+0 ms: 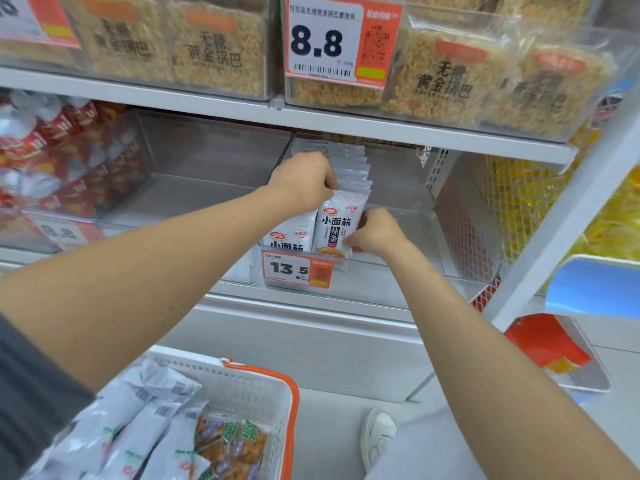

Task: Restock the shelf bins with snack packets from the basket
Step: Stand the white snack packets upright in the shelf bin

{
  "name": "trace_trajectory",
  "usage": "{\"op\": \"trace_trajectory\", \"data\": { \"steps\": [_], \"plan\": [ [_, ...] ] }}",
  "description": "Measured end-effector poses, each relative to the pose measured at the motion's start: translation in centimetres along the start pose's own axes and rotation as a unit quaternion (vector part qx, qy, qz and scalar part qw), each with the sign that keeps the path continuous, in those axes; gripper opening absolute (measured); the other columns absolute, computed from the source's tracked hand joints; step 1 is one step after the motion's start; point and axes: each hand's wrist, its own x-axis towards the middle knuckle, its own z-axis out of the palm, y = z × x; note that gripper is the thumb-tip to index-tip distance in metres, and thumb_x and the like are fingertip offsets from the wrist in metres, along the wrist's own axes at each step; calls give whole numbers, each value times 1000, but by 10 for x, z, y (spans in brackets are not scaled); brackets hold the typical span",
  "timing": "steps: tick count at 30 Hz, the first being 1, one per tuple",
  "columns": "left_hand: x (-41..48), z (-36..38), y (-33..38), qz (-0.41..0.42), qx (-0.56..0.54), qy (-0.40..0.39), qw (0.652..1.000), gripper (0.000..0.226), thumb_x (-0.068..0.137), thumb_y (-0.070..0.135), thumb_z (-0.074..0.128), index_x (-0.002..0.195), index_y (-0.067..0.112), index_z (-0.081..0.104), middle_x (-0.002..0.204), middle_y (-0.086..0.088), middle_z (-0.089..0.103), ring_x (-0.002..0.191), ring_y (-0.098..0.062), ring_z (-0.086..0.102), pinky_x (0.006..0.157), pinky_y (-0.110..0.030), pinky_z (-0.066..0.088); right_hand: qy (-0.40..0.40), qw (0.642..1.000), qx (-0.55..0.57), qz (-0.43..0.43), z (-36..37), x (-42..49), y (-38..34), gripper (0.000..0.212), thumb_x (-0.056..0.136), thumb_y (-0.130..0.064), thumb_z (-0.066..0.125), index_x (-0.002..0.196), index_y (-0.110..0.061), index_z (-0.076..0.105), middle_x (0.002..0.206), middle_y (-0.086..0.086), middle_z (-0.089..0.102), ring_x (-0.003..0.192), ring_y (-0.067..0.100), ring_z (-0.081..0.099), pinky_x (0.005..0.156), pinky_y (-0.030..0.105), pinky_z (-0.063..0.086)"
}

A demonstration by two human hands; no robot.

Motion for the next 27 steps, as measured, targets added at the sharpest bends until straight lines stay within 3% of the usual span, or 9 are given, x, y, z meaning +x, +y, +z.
{"op": "trace_trajectory", "data": {
  "steps": [4, 6, 8, 11, 13, 15, 18, 21, 27],
  "plan": [
    [-3, 2, 0, 1, 12, 12, 1000, 20, 87, 17, 61, 100, 23, 75, 110, 5, 70, 101, -19, 64, 87, -37, 54, -23, 999, -41, 8, -4, -7, -4, 13, 73, 1, 76, 81, -1, 66, 88, 13, 70, 78, 26, 69, 73, 37, 59],
    [-6, 1, 0, 2, 5, 21, 1000, 21, 88, 21, 61, 106, 22, 73, 115, 4, 68, 107, -19, 62, 90, -36, 52, -36, 996, -80, 20, -10, -14, -8, 25, 77, -4, 76, 67, -9, 53, 72, 6, 60, 64, 20, 60, 54, 27, 46],
    [-11, 0, 0, 4, -1, 37, 999, 23, 88, 27, 63, 110, 22, 70, 119, 3, 65, 111, -19, 59, 92, -37, 50, -8, 992, -124, 11, -16, -20, -12, 34, 79, -7, 73, 64, -12, 43, 65, 3, 47, 61, 22, 51, 46, 26, 32],
    [-26, -8, -1, 3, -12, 82, 997, 12, 88, 25, 62, 99, 25, 65, 108, 4, 62, 104, -18, 58, 84, -35, 49, 90, 982, -161, -50, -16, -35, -20, 12, 81, -4, 64, 82, -7, 53, 84, 10, 58, 82, 33, 56, 59, 30, 39],
    [-43, -15, 1, -10, -40, 119, 992, 7, 86, 20, 61, 86, 25, 56, 91, 9, 56, 91, -18, 58, 72, -32, 45, 138, 974, -158, -90, -10, -50, -25, 21, 81, 0, 60, 100, -6, 55, 99, 12, 62, 92, 34, 59, 66, 31, 40],
    [-66, -20, 2, -25, -80, 149, 985, 8, 83, 18, 58, 83, 21, 52, 80, 8, 55, 79, -21, 57, 66, -35, 45, 149, 969, -130, -149, 0, -71, -32, 18, 78, -1, 58, 93, -11, 56, 92, 7, 63, 86, 29, 59, 64, 33, 43],
    [-106, -27, -7, -53, -113, 163, 979, 8, 79, 18, 58, 78, 21, 51, 70, 7, 55, 72, -23, 55, 63, -35, 44, 107, 968, -85, -211, 25, -100, -39, 11, 75, -5, 58, 82, -13, 56, 74, -1, 60, 76, 24, 59, 66, 36, 49],
    [-151, -24, -33, -96, -107, 132, 981, 17, 75, 18, 61, 69, 24, 47, 63, 9, 53, 70, -22, 55, 63, -33, 44, 41, 964, -82, -249, 59, -119, -35, 9, 74, -7, 60, 78, -14, 56, 70, -1, 61, 72, 24, 59, 68, 39, 51],
    [-241, 9, -113, -207, -97, -30, 973, 20, 73, 14, 66, 66, 24, 51, 63, 12, 54, 68, -19, 55, 67, -30, 45, -137, 931, -184, -284, 138, -137, -10, 15, 76, -13, 62, 82, -25, 55, 83, -3, 66, 82, 22, 61, 73, 39, 52]
  ]
}}
